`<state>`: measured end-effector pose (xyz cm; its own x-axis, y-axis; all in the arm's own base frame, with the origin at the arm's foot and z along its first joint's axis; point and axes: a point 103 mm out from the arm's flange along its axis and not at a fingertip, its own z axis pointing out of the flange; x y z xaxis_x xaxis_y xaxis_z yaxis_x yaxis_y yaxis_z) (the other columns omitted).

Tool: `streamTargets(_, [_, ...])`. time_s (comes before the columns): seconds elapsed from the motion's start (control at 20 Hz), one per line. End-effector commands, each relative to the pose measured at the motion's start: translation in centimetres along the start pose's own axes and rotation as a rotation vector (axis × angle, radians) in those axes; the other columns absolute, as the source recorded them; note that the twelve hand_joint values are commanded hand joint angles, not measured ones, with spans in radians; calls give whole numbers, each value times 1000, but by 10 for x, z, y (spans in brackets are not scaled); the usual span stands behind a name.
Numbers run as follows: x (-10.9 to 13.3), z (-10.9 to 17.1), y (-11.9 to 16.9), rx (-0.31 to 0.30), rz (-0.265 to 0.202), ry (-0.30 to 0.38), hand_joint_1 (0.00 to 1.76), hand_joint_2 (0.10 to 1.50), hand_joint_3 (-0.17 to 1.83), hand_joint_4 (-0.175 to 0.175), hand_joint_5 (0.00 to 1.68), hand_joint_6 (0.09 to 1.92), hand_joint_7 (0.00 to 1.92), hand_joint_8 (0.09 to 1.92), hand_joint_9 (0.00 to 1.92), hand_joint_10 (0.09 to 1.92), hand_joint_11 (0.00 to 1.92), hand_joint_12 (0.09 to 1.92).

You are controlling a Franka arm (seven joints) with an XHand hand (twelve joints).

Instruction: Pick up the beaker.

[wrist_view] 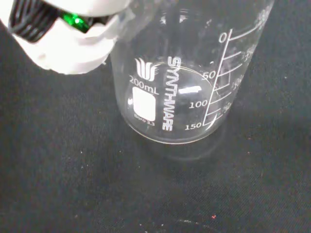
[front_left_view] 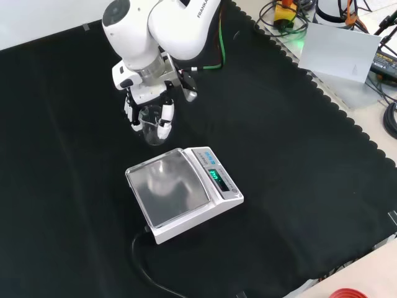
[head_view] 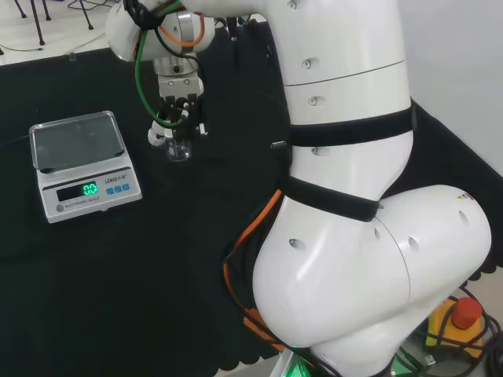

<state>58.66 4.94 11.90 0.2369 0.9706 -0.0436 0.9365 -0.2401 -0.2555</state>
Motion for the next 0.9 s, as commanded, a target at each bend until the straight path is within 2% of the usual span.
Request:
streamTargets(0.05, [-3,-25,-9,-22,-10,-5,1165,725,432,94,1416,311,1212,905,1452,421,1312,859])
streamTargets(0.5, [6,-98,-28,-89,-50,-19,1167,722,437,87,1418,308,1211,908,1457,419,1314,855])
streamTargets(0.7, [26,-125,-36,-121,-84,-20,1168,721,440,82,1419,307,1208,911,1458,417,1312,850])
streamTargets(0.9, [58,-137,-44,-133,-130,-35,1168,720,441,80,1420,306,1210,913,1461,417,1315,850])
